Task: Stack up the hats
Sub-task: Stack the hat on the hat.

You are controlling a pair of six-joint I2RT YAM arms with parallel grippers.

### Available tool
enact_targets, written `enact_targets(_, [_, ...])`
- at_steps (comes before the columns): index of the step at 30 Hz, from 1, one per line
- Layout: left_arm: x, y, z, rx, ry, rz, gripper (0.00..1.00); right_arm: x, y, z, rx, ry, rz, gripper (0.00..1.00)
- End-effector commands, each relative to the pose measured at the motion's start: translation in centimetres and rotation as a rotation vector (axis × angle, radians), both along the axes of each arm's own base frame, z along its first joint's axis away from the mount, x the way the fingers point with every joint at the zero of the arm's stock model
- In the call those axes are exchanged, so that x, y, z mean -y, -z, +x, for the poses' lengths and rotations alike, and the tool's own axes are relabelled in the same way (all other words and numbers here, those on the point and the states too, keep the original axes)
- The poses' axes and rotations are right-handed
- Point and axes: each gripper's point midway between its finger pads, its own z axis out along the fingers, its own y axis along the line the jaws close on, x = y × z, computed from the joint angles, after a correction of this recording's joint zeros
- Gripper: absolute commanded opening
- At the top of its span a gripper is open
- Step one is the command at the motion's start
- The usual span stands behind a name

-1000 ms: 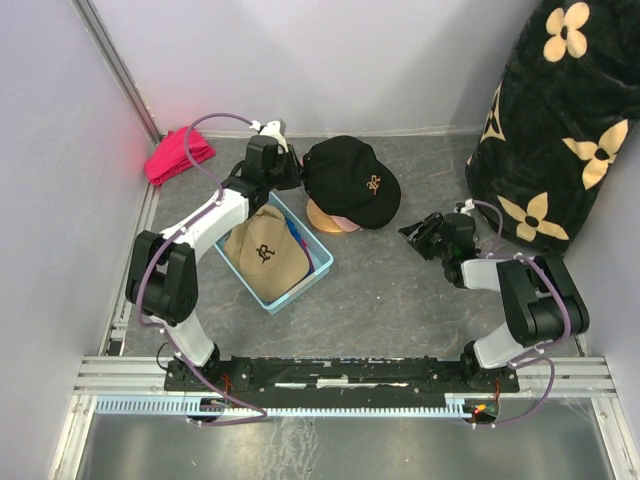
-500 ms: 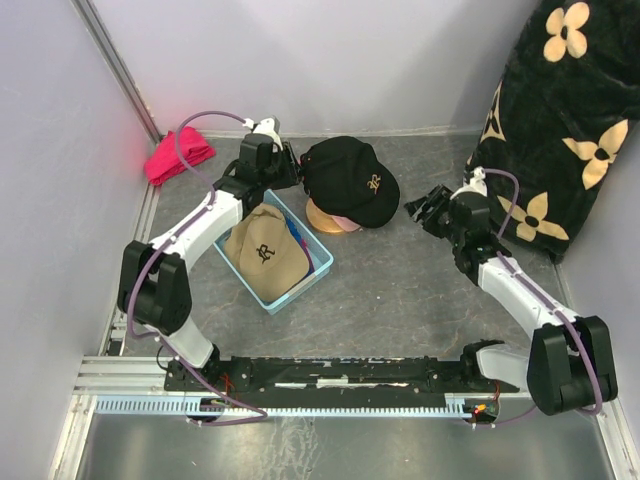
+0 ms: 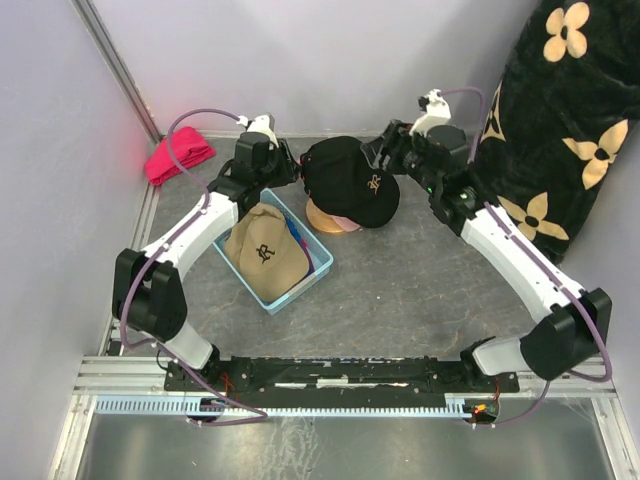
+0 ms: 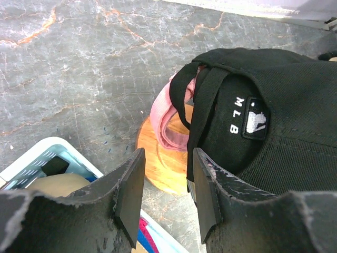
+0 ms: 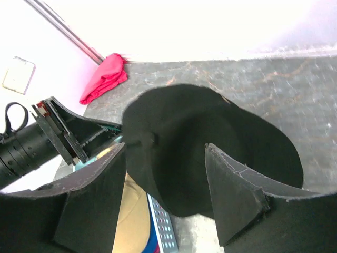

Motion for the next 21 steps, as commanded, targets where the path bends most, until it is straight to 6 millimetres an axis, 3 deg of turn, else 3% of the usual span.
enact_targets(1, [-0.9,-5.0,0.3,0.118,-0.034,-0.029,0.49,-2.5,-1.5,1.5,0.047,-0.04,-0.102,0.68])
enact_targets(6, [-1.2,-6.8,0.1,0.164,-0.04,-0.036,0.49,-6.5,-1.8,2.8,0.079,-0.096,-0.166,0.68])
enact_targets(10, [-1.2,-8.5,0.1,0.213,-0.033,-0.051,0.48,-8.4,-0.9,4.2,0.106,-0.081,-0.237,0.68])
enact_targets(18, [-0.1,-12.6,-0.5,0.342,0.031,-0.122,0.48,-9.5,2.8,6.8,0.043,-0.065,-0.329,0.68])
enact_targets(21, [0.9,-12.9,-0.1,0.351,0.065,-0.14,0.48,-9.5,4.1,7.0,0.014,-0.056,-0.35,0.68])
